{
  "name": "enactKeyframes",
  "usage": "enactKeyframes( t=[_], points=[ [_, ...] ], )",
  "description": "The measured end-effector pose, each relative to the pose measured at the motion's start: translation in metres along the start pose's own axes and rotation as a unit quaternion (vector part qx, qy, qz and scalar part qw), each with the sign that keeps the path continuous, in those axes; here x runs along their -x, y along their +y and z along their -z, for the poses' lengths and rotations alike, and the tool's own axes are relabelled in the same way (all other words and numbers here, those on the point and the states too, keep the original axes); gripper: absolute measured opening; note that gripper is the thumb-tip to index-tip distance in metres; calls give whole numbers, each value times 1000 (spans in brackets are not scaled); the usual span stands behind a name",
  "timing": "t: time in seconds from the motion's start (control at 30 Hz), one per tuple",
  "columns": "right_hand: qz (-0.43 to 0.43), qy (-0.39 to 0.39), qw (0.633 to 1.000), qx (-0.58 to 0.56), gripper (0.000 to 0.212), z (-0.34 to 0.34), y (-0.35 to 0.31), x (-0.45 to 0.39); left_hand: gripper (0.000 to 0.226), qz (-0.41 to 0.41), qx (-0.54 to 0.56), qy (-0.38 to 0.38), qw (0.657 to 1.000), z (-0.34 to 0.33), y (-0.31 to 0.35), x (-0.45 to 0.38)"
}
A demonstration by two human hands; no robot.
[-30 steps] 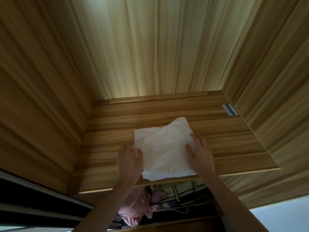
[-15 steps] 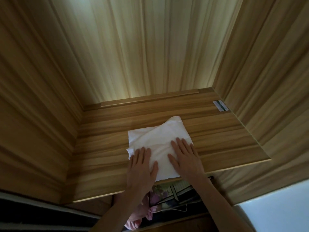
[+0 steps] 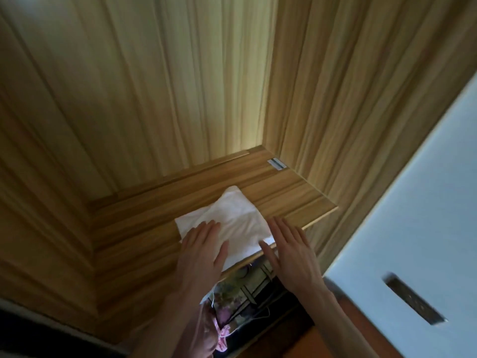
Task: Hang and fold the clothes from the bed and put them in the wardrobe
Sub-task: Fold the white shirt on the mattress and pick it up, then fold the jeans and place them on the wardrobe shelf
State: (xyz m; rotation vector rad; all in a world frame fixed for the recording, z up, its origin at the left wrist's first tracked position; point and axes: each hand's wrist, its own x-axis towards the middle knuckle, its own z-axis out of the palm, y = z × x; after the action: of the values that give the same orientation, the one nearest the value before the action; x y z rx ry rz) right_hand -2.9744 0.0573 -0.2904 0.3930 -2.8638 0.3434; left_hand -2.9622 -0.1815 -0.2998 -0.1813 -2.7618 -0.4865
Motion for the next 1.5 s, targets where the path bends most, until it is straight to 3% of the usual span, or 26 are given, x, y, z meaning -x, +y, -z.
enactKeyframes(
  t=[0.13, 0.27, 0.5, 0.77, 1.07, 1.23, 1.5],
  points=[
    [-116, 47, 991, 41, 69, 29, -17, 55, 60, -51, 82, 10, 995, 14, 14, 15],
    [-224, 86, 969, 62, 74, 55, -28, 124, 50, -127, 130, 5, 983, 12, 37, 41],
    [-382, 132, 907, 120, 65, 93, -43, 262, 50, -296, 166, -46, 940, 9, 113, 101],
    [-533, 207, 804, 161, 59, 132, -64, 437, 49, -450, 235, -111, 854, 15, 245, 223],
    [-699, 212, 655, 194, 61, 170, -127, 682, 51, -579, 287, -187, 740, 34, 372, 395],
    [-758, 239, 568, 214, 61, 180, -172, 799, 52, -621, 316, -219, 683, 50, 425, 506],
    [-805, 260, 474, 246, 62, 192, -217, 935, 53, -677, 323, -284, 597, 62, 492, 658]
  ],
)
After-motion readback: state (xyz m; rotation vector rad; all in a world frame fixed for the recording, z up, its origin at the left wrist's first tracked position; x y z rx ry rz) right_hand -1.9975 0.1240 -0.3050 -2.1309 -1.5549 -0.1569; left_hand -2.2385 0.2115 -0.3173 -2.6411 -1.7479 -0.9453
